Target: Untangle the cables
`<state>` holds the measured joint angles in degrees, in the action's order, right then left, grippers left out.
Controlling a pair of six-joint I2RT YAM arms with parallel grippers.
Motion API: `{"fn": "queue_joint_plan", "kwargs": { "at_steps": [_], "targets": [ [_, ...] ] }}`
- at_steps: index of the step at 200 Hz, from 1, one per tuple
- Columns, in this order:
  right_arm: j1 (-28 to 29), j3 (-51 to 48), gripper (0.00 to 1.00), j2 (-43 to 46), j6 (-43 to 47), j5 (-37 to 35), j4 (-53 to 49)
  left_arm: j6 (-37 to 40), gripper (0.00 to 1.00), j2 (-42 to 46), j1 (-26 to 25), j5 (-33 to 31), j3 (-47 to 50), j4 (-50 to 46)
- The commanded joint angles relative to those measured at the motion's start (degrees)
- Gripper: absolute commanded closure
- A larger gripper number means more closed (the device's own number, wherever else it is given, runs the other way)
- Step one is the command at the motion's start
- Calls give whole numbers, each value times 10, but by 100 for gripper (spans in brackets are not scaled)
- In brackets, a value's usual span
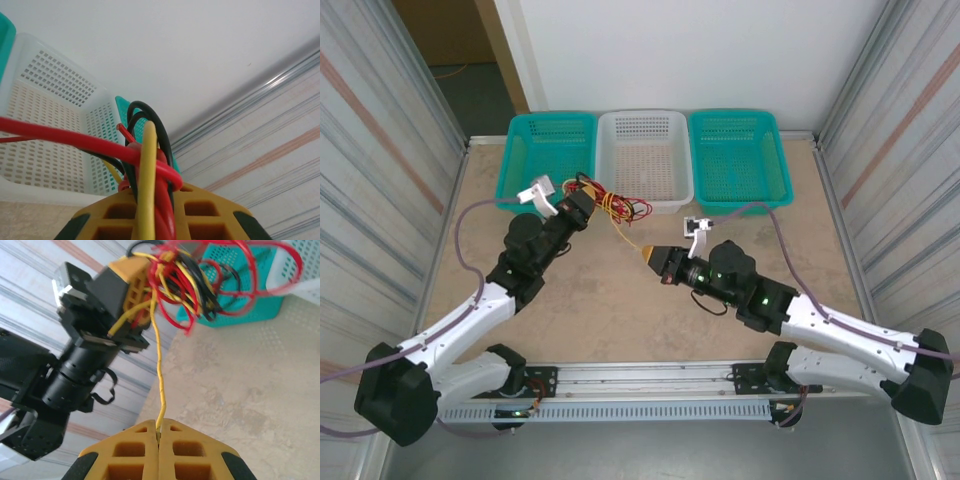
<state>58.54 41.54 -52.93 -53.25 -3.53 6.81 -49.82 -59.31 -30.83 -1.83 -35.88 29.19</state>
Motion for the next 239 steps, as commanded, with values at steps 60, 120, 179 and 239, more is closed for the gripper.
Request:
{"fn": "queue_joint_plan", "kwargs": {
  "at_steps": [60, 120, 179, 239],
  "targets": [
    [-175, 320, 100, -103, 89, 79, -275, 126, 100, 35, -45, 81, 12, -73],
    [-336, 322, 100, -195, 57, 209, -246, 102, 100, 50, -40, 336, -8, 4],
    [-349, 221, 100, -216, 14, 233, -170, 63, 100, 78, -37, 347, -34, 61],
    [-238, 49, 100, -149, -42, 158, -45, 97, 100, 96, -35, 97, -18, 84]
  ]
}}
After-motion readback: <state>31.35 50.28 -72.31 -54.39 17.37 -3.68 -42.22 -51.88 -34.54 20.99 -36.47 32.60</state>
